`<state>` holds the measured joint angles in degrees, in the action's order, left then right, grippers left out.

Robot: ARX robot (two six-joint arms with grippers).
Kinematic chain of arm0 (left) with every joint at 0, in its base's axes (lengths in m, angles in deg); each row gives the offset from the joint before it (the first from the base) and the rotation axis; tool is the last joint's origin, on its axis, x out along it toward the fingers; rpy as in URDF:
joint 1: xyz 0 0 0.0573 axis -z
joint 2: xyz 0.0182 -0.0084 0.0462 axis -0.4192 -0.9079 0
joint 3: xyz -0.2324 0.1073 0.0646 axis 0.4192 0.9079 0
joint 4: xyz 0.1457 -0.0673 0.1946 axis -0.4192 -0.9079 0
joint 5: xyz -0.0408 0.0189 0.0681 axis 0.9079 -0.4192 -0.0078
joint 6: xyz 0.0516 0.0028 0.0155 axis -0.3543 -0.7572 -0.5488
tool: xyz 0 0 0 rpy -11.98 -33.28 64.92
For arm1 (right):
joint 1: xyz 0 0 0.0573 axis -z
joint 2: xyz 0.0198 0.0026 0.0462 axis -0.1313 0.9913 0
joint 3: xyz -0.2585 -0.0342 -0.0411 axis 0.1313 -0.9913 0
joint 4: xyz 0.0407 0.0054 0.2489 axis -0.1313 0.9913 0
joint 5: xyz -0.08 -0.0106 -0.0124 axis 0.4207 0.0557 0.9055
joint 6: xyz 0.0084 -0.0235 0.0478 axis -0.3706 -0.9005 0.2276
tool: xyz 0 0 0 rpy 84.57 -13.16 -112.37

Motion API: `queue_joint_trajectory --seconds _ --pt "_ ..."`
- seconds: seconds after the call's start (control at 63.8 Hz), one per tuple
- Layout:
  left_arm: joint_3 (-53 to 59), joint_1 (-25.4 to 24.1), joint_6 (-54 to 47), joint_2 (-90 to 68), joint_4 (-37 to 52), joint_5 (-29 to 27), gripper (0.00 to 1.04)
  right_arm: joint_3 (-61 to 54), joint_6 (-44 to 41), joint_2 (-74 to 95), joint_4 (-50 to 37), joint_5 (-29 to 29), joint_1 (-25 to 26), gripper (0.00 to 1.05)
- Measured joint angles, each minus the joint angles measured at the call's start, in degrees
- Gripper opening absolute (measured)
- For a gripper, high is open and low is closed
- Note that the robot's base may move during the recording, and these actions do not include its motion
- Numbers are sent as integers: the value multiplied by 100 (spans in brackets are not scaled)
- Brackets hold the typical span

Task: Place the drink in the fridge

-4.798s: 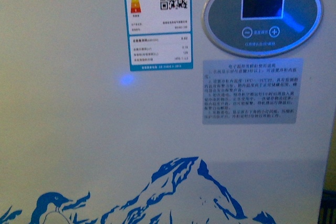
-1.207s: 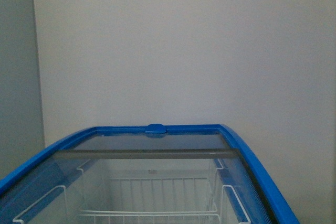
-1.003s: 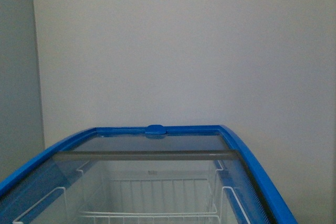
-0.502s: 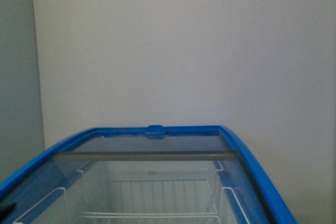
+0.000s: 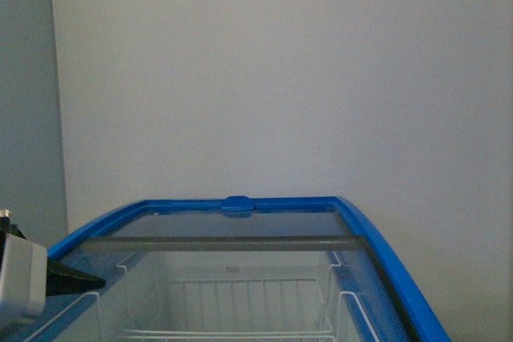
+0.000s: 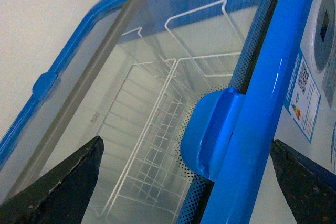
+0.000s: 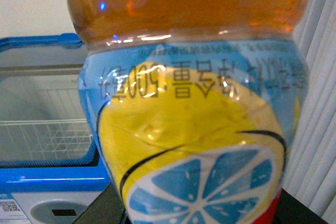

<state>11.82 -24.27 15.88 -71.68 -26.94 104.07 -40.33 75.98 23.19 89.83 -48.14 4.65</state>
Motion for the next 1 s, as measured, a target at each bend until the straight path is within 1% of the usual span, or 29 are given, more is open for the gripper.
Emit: queue_joint_trajectory --seconds 0.078,0.157,0.298,0.408,0.596,0.721,1.003 --pt "-216 85 -326 -289 -46 -87 97 0 -2 0 0 0 0 37" --pt "-511 140 -763 -535 -459 -181 97 0 0 0 0 0 0 37" --pt "-1008 214 -1213 -968 -706 -417 97 0 0 0 0 0 0 37" --pt "-1305 236 -1250 -1200 -656 -555 97 0 -2 0 0 2 0 37" --pt "-1974 372 -1274 -1674 -1099 -614 97 0 0 0 0 0 0 37" --pt "-2726 538 -1340 -2037 -1432 -850 97 0 0 0 0 0 0 37" --pt "-4437 702 -1176 -3036 -1355 -1580 97 0 0 0 0 2 0 37"
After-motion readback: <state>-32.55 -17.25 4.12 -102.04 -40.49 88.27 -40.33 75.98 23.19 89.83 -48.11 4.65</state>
